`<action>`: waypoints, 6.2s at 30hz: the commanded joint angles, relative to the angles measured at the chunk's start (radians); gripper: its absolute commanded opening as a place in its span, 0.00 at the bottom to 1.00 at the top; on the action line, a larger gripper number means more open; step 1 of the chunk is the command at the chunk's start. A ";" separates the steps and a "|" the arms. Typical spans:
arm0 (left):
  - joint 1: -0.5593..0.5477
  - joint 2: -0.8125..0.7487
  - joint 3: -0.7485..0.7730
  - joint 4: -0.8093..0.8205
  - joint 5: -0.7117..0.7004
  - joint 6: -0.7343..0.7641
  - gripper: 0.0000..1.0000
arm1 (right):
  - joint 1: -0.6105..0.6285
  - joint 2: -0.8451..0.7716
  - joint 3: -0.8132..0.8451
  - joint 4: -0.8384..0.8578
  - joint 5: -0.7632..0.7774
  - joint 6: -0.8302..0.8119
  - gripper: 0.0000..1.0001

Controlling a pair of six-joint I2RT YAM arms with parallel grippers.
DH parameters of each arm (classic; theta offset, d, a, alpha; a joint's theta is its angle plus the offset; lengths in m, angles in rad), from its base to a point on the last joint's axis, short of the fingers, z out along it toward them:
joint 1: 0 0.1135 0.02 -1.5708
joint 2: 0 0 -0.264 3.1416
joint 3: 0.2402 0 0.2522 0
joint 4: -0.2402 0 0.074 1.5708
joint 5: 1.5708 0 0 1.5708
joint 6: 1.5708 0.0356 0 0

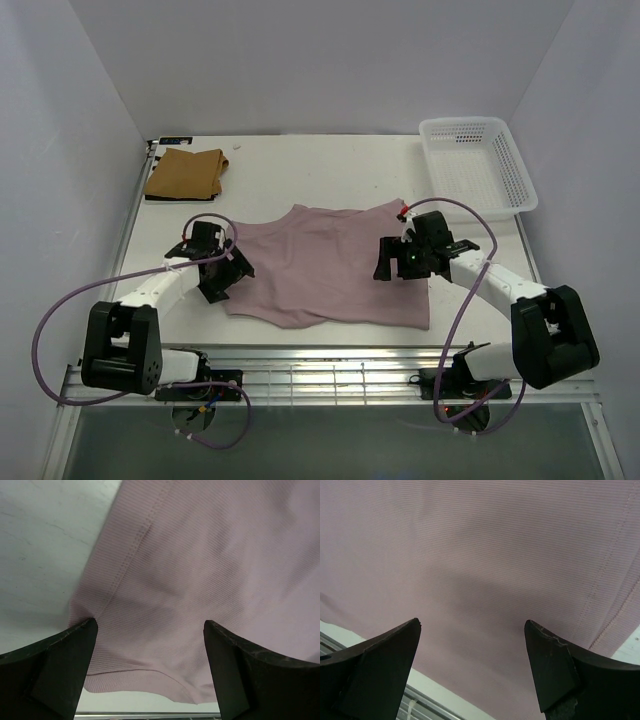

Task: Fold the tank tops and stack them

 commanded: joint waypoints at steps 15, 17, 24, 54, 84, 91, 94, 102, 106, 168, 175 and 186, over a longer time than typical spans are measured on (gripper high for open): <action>-0.002 -0.003 0.024 -0.161 -0.158 -0.103 0.98 | -0.001 0.180 0.008 0.101 0.070 0.020 0.90; -0.003 -0.034 0.038 -0.178 -0.170 -0.103 0.98 | -0.007 0.234 0.047 0.103 0.070 0.017 0.90; -0.002 -0.080 0.122 -0.247 -0.199 -0.117 0.98 | -0.018 0.300 0.209 0.080 0.110 -0.003 0.90; -0.012 -0.146 -0.175 -0.146 -0.015 -0.250 0.00 | -0.231 -0.097 -0.142 -0.152 0.038 0.058 0.08; -0.009 -0.034 0.000 -0.155 -0.167 -0.184 0.00 | -0.182 0.245 0.537 -0.407 0.084 0.063 0.59; -0.011 -0.045 -0.016 -0.156 -0.161 -0.175 0.00 | -0.175 0.176 0.426 -0.309 0.089 -0.018 0.54; -0.009 -0.048 -0.022 -0.156 -0.161 -0.178 0.00 | -0.164 0.216 0.421 -0.276 0.109 -0.043 0.50; -0.009 -0.056 -0.033 -0.143 -0.153 -0.172 0.00 | -0.138 0.361 0.456 -0.203 0.159 0.011 0.49; -0.011 -0.068 -0.045 -0.127 -0.149 -0.167 0.00 | -0.133 0.398 0.455 -0.178 0.179 0.035 0.52; -0.008 -0.299 0.777 -0.221 -0.216 0.014 0.00 | -0.190 -0.240 0.888 -0.447 0.089 -0.072 0.08; 0.044 0.059 1.103 -0.182 -0.140 0.144 0.00 | -0.205 0.054 1.132 -0.336 0.017 -0.118 0.08; 0.202 0.136 1.080 -0.151 0.025 0.198 0.00 | -0.227 0.012 1.014 -0.264 0.015 -0.153 0.08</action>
